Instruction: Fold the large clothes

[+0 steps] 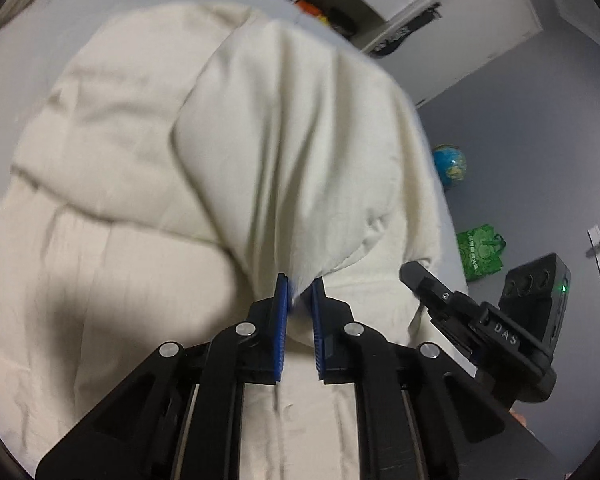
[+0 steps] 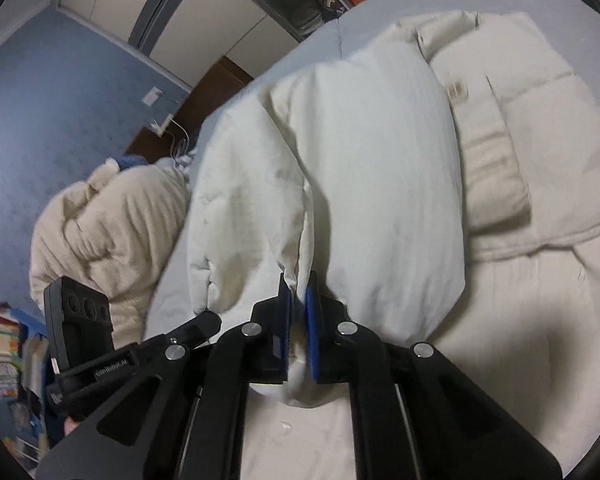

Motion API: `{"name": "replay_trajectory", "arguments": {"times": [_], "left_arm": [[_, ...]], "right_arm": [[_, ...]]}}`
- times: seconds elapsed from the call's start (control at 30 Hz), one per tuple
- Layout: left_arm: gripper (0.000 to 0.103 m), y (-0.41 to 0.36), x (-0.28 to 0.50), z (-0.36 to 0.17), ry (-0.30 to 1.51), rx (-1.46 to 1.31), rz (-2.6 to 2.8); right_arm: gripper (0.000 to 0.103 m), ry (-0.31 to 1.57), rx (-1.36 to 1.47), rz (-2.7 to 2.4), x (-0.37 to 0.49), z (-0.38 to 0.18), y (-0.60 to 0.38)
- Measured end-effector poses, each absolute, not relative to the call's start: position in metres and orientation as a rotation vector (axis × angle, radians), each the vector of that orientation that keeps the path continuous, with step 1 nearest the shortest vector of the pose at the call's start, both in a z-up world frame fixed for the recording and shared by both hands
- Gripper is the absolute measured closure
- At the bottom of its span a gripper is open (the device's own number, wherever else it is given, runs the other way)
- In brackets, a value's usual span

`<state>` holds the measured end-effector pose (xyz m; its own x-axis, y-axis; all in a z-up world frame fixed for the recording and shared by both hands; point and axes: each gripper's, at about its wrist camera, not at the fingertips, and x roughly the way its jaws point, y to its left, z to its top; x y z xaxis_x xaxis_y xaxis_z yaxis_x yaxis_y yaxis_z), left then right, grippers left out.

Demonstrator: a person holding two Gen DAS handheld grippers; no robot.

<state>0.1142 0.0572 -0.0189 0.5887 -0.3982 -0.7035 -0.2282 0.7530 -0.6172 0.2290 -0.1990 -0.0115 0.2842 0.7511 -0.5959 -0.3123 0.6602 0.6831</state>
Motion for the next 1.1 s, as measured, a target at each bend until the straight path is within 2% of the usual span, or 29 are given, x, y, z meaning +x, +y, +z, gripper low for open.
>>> {"name": "replay_trajectory", "arguments": {"times": [0.07, 0.2, 0.37, 0.47, 0.53, 0.63, 0.73, 0.77, 0.83, 0.87, 1.1], "left_arm": [[0.092, 0.061, 0.112, -0.027, 0.965, -0.755, -0.093], [0.091, 0.066, 0.109, -0.034, 0.966, -0.768, -0.082], [0.082, 0.065, 0.113, -0.043, 0.987, -0.745, -0.062], [0.070, 0.068, 0.114, -0.045, 0.992, -0.735, -0.044], [0.055, 0.071, 0.114, -0.046, 0.989, -0.750, -0.041], [0.040, 0.074, 0.106, -0.040, 0.973, -0.751, -0.055], [0.036, 0.075, 0.098, -0.032, 0.964, -0.729, -0.084], [0.034, 0.075, 0.094, -0.027, 0.960, -0.712, -0.096], [0.030, 0.080, 0.085, -0.019, 0.964, -0.672, -0.107], [0.029, 0.084, 0.080, -0.016, 0.968, -0.655, -0.109], [0.021, 0.128, 0.035, 0.006, 1.001, -0.559, -0.056]], "right_arm": [[0.092, 1.063, 0.495, 0.776, 0.227, -0.017, -0.197], [0.090, 1.054, 0.408, 0.785, 0.221, -0.016, -0.191], [0.089, 1.067, 0.365, 0.775, 0.218, -0.028, -0.194], [0.089, 1.073, 0.341, 0.774, 0.215, -0.028, -0.195], [0.089, 1.076, 0.317, 0.772, 0.212, -0.025, -0.196], [0.088, 1.086, 0.292, 0.770, 0.208, -0.023, -0.201], [0.087, 1.089, 0.295, 0.772, 0.204, -0.016, -0.213], [0.084, 1.093, 0.290, 0.771, 0.204, -0.013, -0.215], [0.056, 1.107, 0.266, 0.751, 0.202, -0.007, -0.224], [0.053, 1.108, 0.264, 0.745, 0.202, -0.004, -0.229], [0.046, 1.113, 0.316, 0.703, 0.200, 0.022, -0.286]]}}
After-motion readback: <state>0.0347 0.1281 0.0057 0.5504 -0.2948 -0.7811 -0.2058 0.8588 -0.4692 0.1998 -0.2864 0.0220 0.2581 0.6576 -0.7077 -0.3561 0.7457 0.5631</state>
